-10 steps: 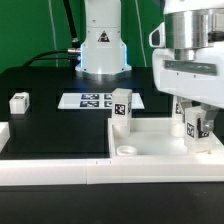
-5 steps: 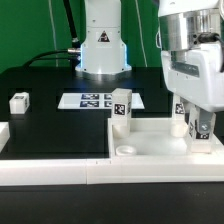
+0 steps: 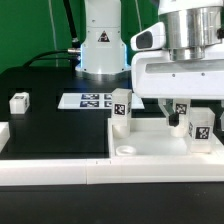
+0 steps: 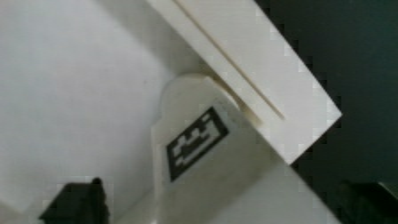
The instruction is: Assemble square table
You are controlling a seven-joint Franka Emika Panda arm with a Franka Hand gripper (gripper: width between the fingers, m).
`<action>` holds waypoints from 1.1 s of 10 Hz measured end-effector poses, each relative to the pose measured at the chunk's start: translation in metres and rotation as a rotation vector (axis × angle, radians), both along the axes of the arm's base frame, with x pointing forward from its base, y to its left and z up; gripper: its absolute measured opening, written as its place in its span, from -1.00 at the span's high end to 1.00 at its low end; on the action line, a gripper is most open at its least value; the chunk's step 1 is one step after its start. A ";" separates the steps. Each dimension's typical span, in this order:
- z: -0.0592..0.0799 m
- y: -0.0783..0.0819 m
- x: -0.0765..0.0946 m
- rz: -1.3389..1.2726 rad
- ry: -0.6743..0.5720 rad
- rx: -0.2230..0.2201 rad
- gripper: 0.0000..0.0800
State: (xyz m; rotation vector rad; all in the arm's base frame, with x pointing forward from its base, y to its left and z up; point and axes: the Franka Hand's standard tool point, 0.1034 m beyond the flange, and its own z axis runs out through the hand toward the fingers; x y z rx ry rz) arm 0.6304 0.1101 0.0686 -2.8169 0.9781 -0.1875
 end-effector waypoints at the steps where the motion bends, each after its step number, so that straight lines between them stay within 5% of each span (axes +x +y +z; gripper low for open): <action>1: 0.000 0.001 0.000 0.245 -0.016 -0.067 -0.62; 2: 0.001 0.006 0.000 0.429 -0.021 -0.104 -0.62; 4: 0.001 0.006 0.000 0.440 -0.022 -0.104 -0.62; 6: 0.000 0.006 0.000 0.373 -0.016 -0.092 0.02; 7: 0.000 0.006 0.000 0.292 -0.009 -0.080 0.02; 8: 0.000 0.006 0.000 0.256 -0.005 -0.074 0.28; 11: -0.001 0.003 0.000 -0.147 0.033 -0.015 0.28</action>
Offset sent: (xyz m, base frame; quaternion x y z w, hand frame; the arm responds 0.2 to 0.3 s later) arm 0.0000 0.0000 0.0000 0.0000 0.0000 0.0650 0.9979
